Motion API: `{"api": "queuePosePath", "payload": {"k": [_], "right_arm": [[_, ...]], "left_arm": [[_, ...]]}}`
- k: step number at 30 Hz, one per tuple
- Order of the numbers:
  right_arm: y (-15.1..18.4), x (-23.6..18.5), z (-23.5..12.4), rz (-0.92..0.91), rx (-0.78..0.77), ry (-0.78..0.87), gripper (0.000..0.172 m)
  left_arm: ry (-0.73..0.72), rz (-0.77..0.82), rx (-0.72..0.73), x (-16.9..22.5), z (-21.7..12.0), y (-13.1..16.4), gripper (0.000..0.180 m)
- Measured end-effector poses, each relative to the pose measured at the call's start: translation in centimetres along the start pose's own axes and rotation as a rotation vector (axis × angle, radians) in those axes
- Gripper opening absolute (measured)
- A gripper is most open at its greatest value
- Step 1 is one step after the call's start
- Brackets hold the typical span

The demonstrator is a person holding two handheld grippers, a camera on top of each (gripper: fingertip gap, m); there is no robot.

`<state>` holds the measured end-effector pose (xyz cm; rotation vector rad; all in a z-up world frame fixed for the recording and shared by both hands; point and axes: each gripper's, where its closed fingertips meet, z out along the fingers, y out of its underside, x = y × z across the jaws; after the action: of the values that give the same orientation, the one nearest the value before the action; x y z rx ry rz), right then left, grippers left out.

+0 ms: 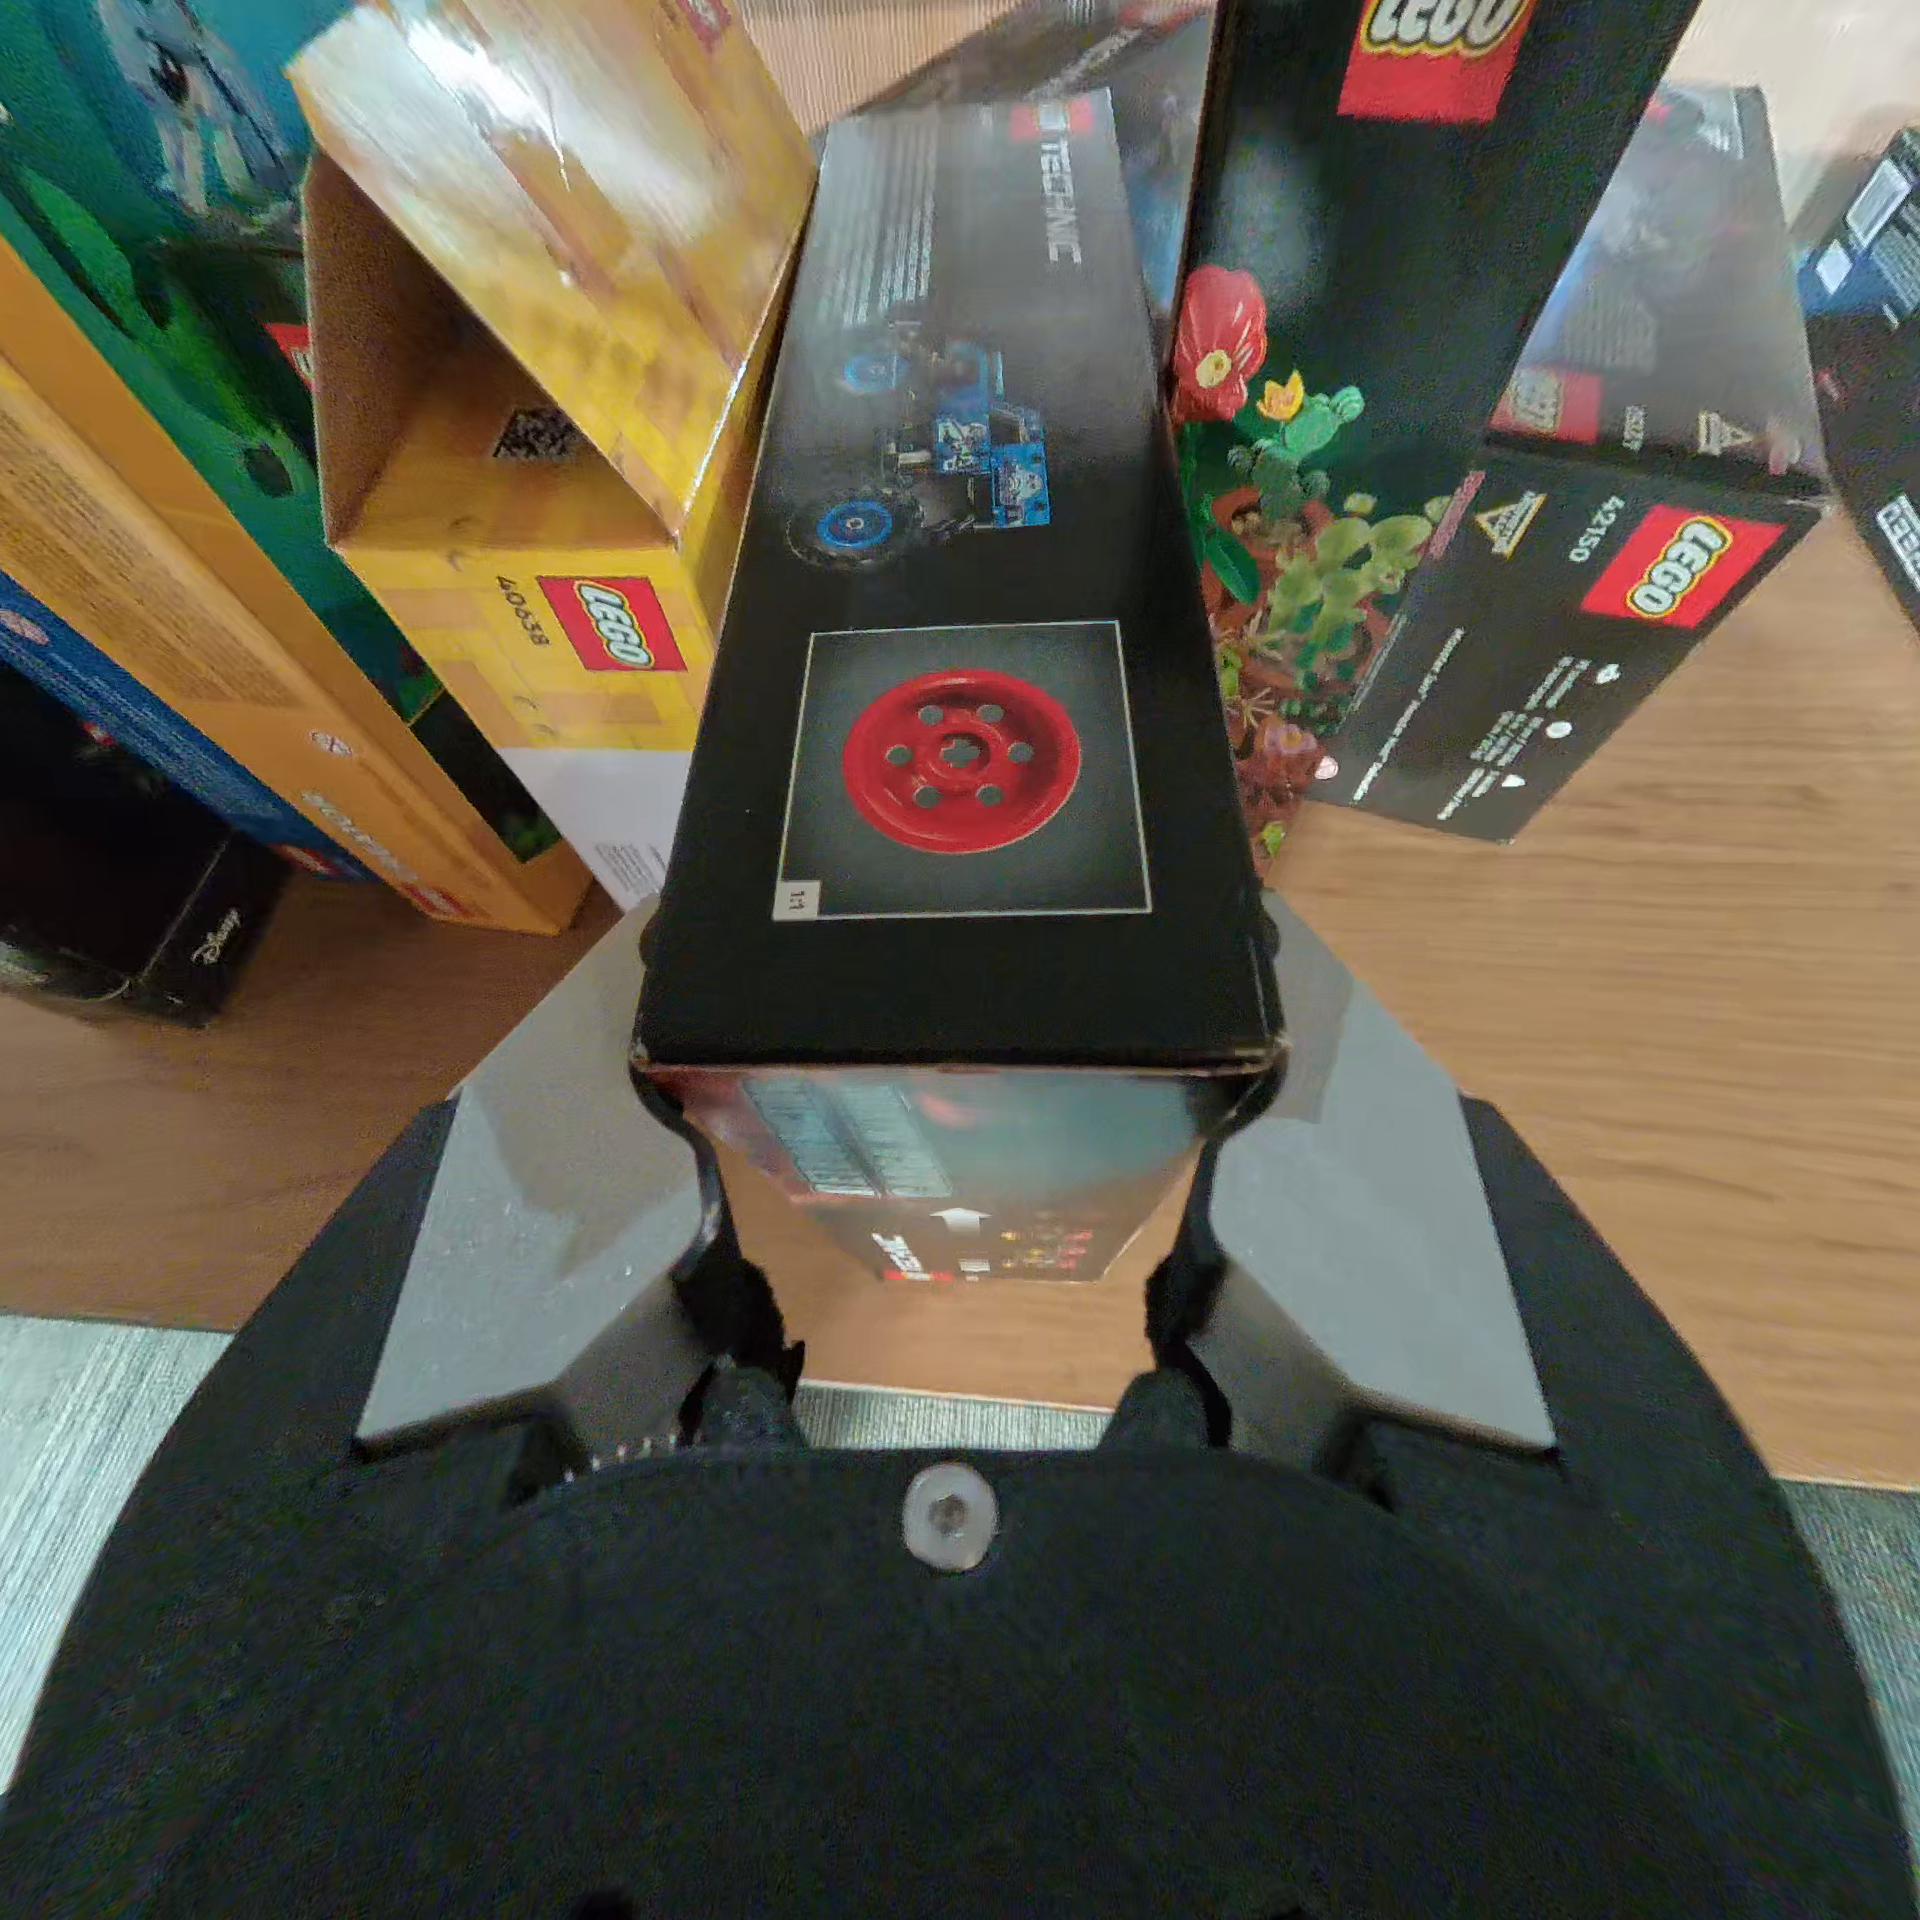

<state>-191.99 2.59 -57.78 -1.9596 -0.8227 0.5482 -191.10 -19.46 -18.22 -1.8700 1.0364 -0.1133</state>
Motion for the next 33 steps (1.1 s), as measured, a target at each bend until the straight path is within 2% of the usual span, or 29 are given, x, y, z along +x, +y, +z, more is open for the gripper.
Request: {"api": "queuePosePath", "payload": {"k": [1,7,26,33], "right_arm": [[-0.1,0.1,0.1,-0.003,-0.003,-0.004,0.101],[0.1,1.1,-0.8,0.031,-0.026,-0.064,0.098],[5.8,7.7,-13.0,-0.009,-0.083,-0.333,0.097],[7.1,11.0,-16.1,0.024,-0.089,-0.29,0.097]], "left_arm": [[0.007,-0.005,-0.009,0.2,0.3,0.2,0.063],[0.052,-0.002,-0.025,1.0,1.3,0.4,0.061],[0.17,0.08,0.035,2.2,1.5,0.0,0.061],[0.15,0.123,0.02,1.5,2.1,0.1,0.063]]}}
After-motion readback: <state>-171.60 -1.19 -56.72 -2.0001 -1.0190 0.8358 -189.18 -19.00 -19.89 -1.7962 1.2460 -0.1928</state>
